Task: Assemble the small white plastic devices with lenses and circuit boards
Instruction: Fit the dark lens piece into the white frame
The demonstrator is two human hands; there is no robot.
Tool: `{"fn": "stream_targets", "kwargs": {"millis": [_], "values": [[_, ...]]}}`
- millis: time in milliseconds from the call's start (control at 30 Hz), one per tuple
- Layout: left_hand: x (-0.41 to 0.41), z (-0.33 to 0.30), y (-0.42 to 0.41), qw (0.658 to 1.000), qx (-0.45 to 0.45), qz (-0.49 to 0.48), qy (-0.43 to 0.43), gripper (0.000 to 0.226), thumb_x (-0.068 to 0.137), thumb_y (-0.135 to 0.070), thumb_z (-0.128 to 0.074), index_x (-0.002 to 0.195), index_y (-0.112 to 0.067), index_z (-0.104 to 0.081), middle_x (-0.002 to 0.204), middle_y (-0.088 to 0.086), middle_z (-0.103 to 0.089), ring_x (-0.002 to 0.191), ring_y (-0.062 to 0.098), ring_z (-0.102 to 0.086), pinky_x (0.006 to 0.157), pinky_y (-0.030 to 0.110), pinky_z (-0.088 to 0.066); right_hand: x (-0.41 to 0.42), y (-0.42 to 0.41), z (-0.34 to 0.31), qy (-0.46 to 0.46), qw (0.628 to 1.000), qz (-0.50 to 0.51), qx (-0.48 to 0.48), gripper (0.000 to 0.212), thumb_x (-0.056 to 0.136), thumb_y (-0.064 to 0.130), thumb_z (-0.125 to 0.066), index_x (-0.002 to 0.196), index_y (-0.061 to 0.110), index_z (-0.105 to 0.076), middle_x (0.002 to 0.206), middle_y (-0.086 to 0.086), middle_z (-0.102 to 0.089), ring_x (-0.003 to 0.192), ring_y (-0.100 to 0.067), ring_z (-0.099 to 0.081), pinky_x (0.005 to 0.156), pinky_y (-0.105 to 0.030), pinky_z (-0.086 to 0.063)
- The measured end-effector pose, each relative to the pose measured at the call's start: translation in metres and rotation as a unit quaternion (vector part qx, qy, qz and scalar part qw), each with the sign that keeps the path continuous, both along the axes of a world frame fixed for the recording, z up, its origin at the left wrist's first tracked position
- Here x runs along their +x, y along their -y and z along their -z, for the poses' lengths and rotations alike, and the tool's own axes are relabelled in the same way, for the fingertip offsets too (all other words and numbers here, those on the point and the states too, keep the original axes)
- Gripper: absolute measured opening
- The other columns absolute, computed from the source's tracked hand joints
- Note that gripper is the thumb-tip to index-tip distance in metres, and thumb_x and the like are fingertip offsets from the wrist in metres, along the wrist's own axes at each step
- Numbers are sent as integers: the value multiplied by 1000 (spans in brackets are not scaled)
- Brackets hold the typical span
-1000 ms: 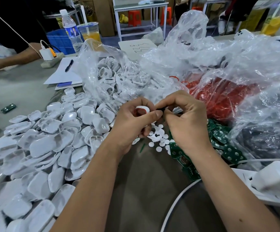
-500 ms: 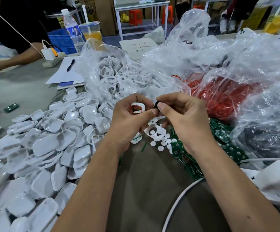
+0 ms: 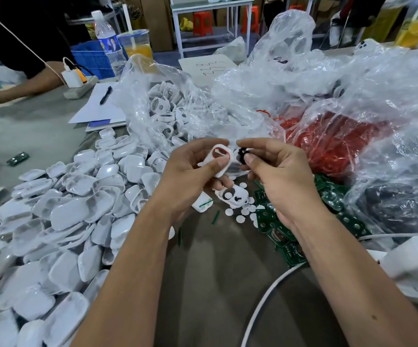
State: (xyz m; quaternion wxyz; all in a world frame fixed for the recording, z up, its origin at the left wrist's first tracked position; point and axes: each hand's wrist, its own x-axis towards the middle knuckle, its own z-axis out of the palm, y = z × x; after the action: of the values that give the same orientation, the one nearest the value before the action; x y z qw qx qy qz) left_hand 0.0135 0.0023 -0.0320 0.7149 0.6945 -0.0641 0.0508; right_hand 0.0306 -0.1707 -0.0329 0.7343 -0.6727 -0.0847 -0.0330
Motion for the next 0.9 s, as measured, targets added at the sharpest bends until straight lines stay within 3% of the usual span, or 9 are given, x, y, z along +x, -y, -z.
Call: {"fn": "stream_targets", "kwargs": {"millis": [167, 367, 467, 567, 767, 900], "values": [[-2, -2, 3, 1000, -2, 16, 8, 20, 87, -1, -78, 101, -9, -66, 79, 18, -73, 55, 23, -68, 50, 24, -52, -2, 2, -1, -47, 999, -8, 22, 13, 89, 3, -78, 93, 15, -79, 86, -6, -81, 71, -16, -72, 60, -21, -55], [-3, -3, 5, 1000, 9, -18, 16, 19, 85, -3, -80, 97, -4, -65, 80, 11, -73, 54, 24, -68, 49, 28, -54, -2, 4, -7, -125, 984, -57, 114, 21, 100, -5, -58, 96, 3, -78, 90, -14, -79, 77, -19, -71, 68, -25, -60], [-3, -2, 7, 999, 19, -30, 24, 23, 84, -3, -81, 99, 0, -64, 80, 8, -73, 52, 24, -67, 48, 28, -54, -4, 2, -8, -129, 982, -62, 123, 7, 93, 2, -71, 97, 3, -77, 90, -14, -78, 76, -20, -71, 68, -25, -59], [-3, -1, 12, 999, 26, -37, 26, 23, 86, -1, -81, 99, 1, -63, 81, 14, -70, 53, 28, -69, 49, 28, -53, -5, 1, -6, -123, 987, -37, 101, 17, 82, 5, -82, 99, 6, -76, 87, -10, -79, 74, -18, -72, 64, -25, -58], [-5, -4, 18, 999, 20, -49, 11, 10, 93, 2, -70, 102, -1, -66, 104, 26, -67, 61, 30, -74, 49, 24, -54, -6, -1, -6, -153, 983, 4, 98, 17, 84, 6, -83, 99, 7, -75, 88, -12, -79, 80, -31, -69, 56, -23, -53], [-7, -6, 21, 998, 10, -59, 5, 9, 94, 5, -67, 102, 0, -67, 108, 37, -58, 58, 26, -74, 45, 22, -53, -8, -2, -7, -133, 988, 26, 78, 26, 82, 6, -85, 105, 2, -74, 93, -16, -80, 76, -29, -73, 51, -21, -50]]}}
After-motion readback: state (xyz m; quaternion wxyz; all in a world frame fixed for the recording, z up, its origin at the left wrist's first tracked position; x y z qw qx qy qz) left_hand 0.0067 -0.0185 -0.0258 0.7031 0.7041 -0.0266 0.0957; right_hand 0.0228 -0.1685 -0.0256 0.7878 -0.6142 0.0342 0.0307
